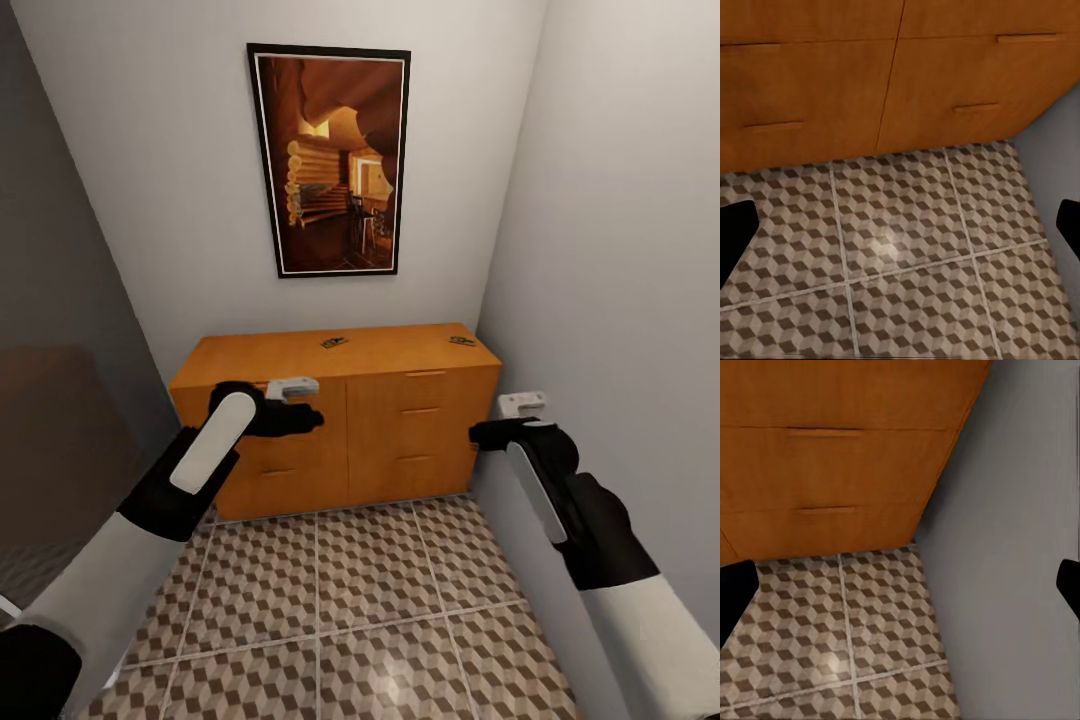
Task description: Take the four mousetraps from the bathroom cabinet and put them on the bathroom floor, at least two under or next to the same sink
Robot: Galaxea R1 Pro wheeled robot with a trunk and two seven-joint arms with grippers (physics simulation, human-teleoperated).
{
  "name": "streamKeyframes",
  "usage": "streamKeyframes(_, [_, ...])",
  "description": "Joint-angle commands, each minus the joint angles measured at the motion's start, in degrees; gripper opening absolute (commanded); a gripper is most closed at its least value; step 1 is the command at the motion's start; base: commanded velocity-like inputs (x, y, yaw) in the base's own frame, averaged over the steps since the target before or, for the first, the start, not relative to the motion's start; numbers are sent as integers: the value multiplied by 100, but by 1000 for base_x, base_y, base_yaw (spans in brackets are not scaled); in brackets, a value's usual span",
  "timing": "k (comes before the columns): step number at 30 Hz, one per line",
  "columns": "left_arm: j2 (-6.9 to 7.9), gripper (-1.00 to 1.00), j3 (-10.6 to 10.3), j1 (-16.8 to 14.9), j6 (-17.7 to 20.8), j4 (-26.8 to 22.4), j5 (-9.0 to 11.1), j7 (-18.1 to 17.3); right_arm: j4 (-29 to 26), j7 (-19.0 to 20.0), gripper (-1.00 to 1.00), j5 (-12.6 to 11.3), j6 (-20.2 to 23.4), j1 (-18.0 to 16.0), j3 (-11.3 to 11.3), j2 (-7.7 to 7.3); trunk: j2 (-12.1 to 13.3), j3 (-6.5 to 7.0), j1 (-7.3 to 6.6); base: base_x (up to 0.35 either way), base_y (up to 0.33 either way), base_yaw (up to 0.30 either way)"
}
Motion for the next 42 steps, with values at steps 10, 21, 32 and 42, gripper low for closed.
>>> streamKeyframes(10, [-281, 100, 85, -981, 22, 837, 61, 93, 264, -67, 100, -113, 60, -1025, -57, 107, -6, -8, 1, 0, 0, 0])
streamKeyframes(21, [-935, 100, 88, -2746, -59, 3194, 13, 45, 2768, -76, 100, -102, 42, -2713, -72, 579, -6, -8, 1, 0, 0, 0])
streamKeyframes(32, [-963, 100, 56, -2984, -52, 2796, 11, -523, 3248, -62, 100, -144, 42, -3192, -81, 644, -6, -8, 1, 0, 0, 0])
streamKeyframes(42, [-852, 100, -429, -2890, -57, 2182, 49, -599, 3325, -62, 100, -157, 43, -3268, -76, 653, -6, -8, 1, 120, 0, 0])
